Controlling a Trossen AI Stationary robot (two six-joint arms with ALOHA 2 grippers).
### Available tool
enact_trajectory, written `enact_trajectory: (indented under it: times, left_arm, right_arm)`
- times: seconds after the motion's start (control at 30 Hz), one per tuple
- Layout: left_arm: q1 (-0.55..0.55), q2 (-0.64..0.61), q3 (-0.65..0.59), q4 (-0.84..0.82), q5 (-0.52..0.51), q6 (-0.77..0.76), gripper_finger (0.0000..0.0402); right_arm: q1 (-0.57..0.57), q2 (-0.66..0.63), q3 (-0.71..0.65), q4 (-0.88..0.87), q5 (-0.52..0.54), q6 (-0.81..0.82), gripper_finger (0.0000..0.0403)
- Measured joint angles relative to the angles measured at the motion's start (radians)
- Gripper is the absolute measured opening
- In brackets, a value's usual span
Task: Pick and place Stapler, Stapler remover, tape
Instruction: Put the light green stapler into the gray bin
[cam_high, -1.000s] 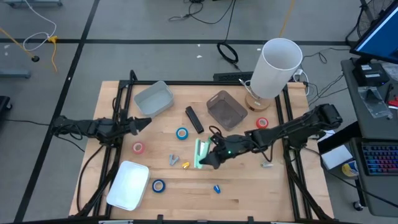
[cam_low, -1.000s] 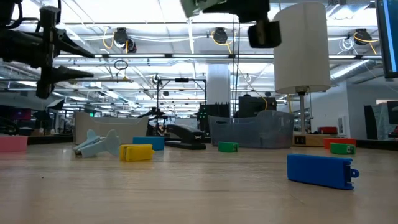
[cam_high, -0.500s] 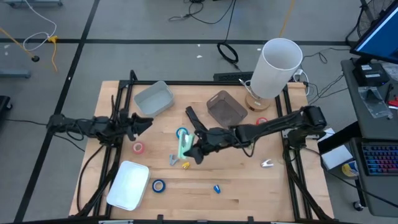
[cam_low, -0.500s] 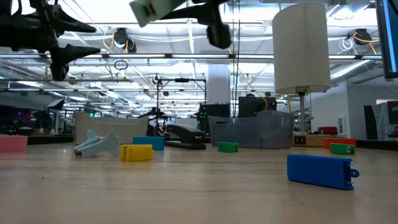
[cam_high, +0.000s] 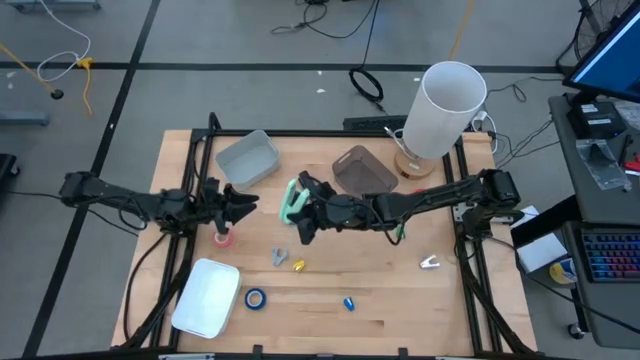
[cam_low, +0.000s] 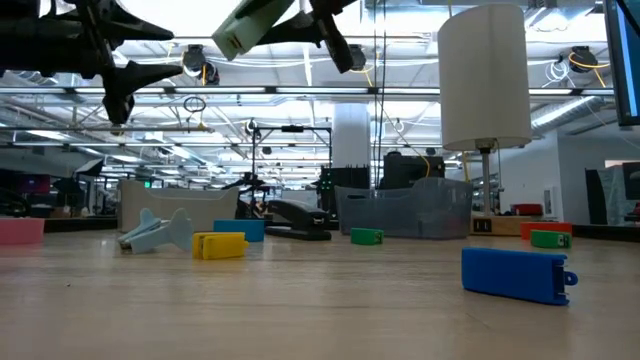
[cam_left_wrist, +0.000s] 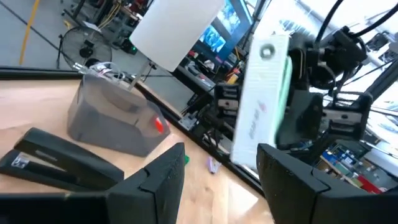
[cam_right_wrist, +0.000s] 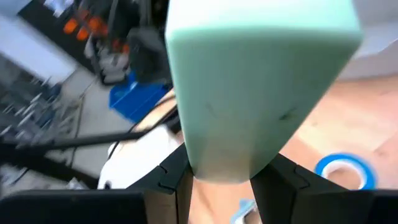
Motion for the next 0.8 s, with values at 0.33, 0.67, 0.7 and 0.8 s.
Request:
enact_trajectory:
  times: [0.33, 0.67, 0.7, 0.8]
  left_arm:
    - [-0.012, 0.135, 0.008, 0.182, -0.003, 0.117, 0.02]
    - [-0.032, 0.256, 0.145, 0.151, -0.004, 0.388, 0.02]
    - [-0.04, 0.266, 0.159, 0.133, -0.004, 0.425, 0.02]
    - [-0.067, 0.295, 0.201, 0.058, -0.006, 0.532, 0.02]
  right_arm:
    - [-0.033, 0.0, 0.0, 0.074, 0.128, 0.007, 0.0118]
    - [-0.064, 0.082, -0.001, 0.178, 0.081, 0.165, 0.012]
    - [-0.064, 0.085, -0.002, 0.178, 0.068, 0.172, 0.0117]
    - [-0.069, 0.088, -0.002, 0.179, 0.061, 0.194, 0.0117]
